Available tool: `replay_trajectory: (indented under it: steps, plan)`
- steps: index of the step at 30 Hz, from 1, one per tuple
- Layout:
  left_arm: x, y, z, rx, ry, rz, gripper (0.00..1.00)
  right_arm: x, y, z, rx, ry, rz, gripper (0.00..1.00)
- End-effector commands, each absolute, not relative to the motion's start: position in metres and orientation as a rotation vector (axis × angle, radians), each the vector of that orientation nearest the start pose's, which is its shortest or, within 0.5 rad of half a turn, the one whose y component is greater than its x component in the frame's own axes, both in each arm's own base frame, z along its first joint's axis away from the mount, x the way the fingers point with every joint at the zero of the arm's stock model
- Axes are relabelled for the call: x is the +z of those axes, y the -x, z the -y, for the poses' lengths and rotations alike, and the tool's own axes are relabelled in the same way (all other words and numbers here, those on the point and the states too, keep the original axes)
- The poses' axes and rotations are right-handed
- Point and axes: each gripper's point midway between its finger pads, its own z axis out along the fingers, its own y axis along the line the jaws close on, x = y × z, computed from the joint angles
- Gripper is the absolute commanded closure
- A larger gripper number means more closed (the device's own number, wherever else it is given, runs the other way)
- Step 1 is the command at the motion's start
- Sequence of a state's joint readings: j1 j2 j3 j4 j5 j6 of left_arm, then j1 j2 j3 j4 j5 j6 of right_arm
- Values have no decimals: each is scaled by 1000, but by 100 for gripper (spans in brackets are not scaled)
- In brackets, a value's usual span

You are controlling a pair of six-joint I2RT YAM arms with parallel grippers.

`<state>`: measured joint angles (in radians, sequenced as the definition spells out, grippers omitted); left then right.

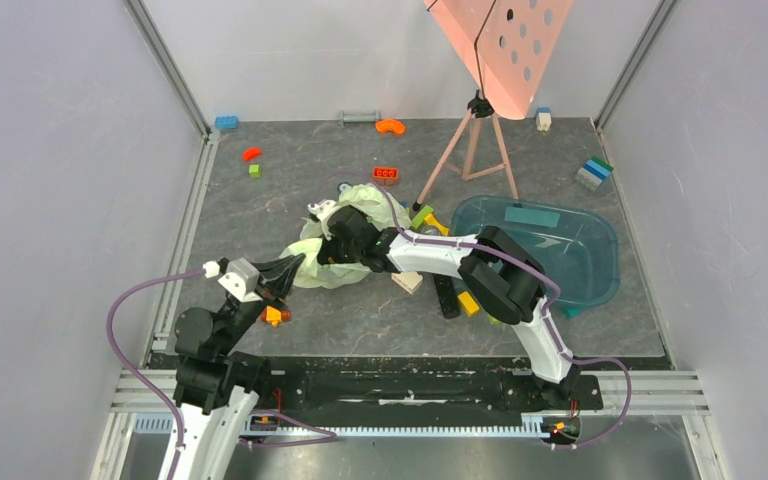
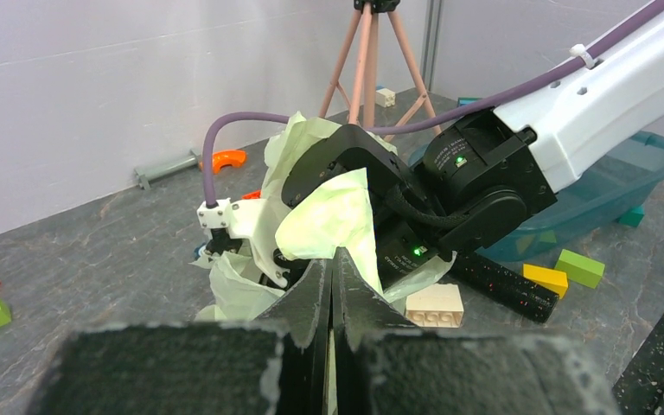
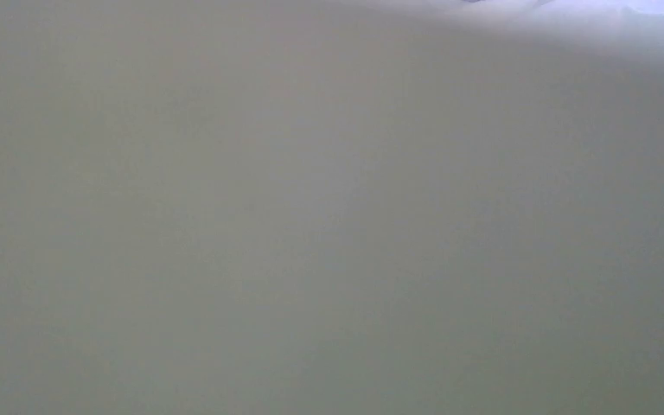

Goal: Take the fake fruits out of the plastic bag
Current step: Take out the fake fruit from the plastic bag.

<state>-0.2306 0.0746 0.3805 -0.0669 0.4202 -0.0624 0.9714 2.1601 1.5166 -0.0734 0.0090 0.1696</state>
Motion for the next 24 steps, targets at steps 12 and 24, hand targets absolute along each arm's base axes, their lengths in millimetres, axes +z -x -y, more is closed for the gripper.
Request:
replay_trajectory:
  steps: [12, 24]
  plan:
    - [283, -186, 117, -490, -488, -1264, 98, 13, -319, -446, 428, 921, -2231, 50]
    - [282, -188, 114, -474, -469, -1273, 98, 131, -312, -439, 564, 850, -1996, 53]
